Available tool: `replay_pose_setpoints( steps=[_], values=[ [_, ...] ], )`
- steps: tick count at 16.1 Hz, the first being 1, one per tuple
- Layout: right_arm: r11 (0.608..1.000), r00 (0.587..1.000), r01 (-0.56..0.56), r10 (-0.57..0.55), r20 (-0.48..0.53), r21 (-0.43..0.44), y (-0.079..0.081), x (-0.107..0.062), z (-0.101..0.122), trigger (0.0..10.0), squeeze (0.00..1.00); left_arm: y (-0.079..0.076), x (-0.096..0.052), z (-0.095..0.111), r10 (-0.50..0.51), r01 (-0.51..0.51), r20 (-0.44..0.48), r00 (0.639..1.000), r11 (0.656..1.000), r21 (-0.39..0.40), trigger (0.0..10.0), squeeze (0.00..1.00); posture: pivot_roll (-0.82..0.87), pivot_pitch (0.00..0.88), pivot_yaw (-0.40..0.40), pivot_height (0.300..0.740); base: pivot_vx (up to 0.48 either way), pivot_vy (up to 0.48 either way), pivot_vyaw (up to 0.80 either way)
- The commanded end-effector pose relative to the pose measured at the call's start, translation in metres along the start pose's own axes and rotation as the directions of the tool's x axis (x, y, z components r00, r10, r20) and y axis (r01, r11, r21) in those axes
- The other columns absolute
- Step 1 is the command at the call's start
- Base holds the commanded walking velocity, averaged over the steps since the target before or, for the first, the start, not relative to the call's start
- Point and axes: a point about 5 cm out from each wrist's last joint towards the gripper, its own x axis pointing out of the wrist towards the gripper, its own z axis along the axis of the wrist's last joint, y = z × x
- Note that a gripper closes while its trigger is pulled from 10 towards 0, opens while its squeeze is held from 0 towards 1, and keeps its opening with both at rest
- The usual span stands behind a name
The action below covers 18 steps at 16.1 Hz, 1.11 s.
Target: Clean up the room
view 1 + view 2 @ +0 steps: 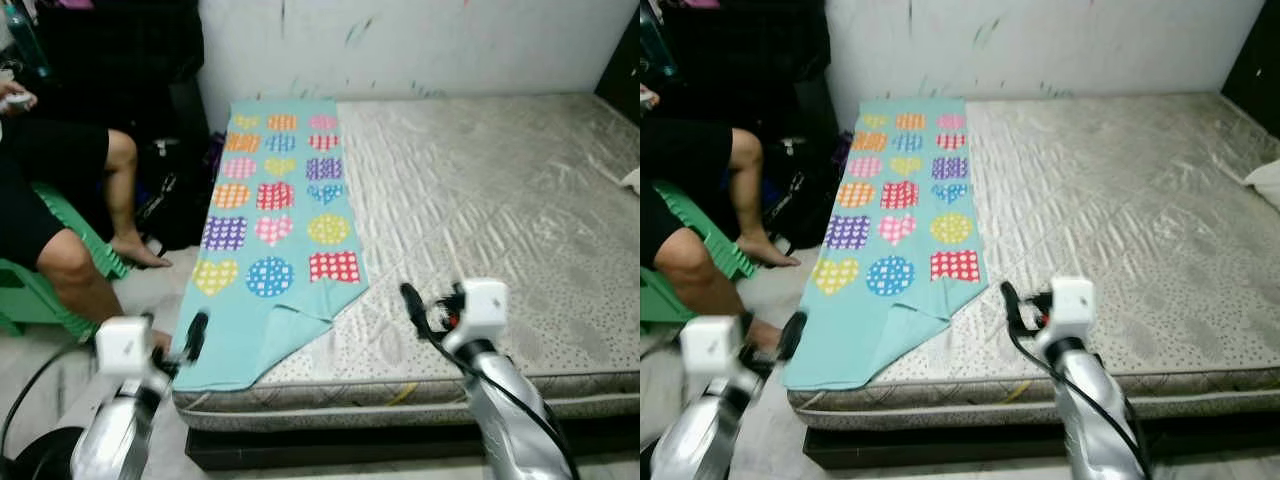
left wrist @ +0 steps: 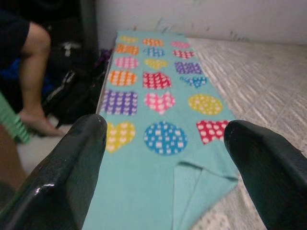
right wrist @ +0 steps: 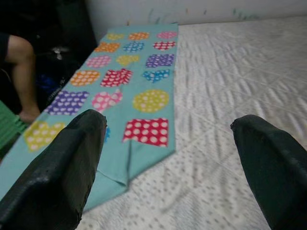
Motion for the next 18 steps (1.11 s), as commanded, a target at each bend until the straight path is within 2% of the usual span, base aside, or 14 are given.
replay_pose_setpoints(
  steps=[1, 7, 18],
  values=[
    [1.000, 1.000, -0.001, 0.001, 0.008, -0.001, -0.0001, -0.0016, 0.0039, 10.0, 0.00, 0.0014, -0.0030, 0.0027, 0.014, -0.014, -0.002, 1.000, 1.000, -0.022, 10.0, 0.00, -0.07, 0.000, 0.037, 0.740, 0.000, 0.000, 0.00],
    [0.998, 0.998, -0.050, 0.049, -0.030, -0.039, 0.0071, -0.0007, 0.0014, 10.0, 0.00, -0.0018, 0.0022, 0.0074, 0.006, -0.007, -0.010, 1.000, 0.999, -0.044, 10.0, 0.00, -0.07, 0.000, 0.037, 0.740, 0.000, 0.000, 0.00],
    [0.997, 0.997, -0.067, 0.064, -0.045, -0.050, 0.0082, -0.0020, -0.0004, 10.0, 0.00, -0.0042, 0.0019, 0.0059, 0.002, -0.003, -0.029, 1.000, 0.998, -0.062, 10.0, 0.00, -0.08, 0.000, 0.030, 0.740, 0.000, 0.000, 0.69]
  ],
)
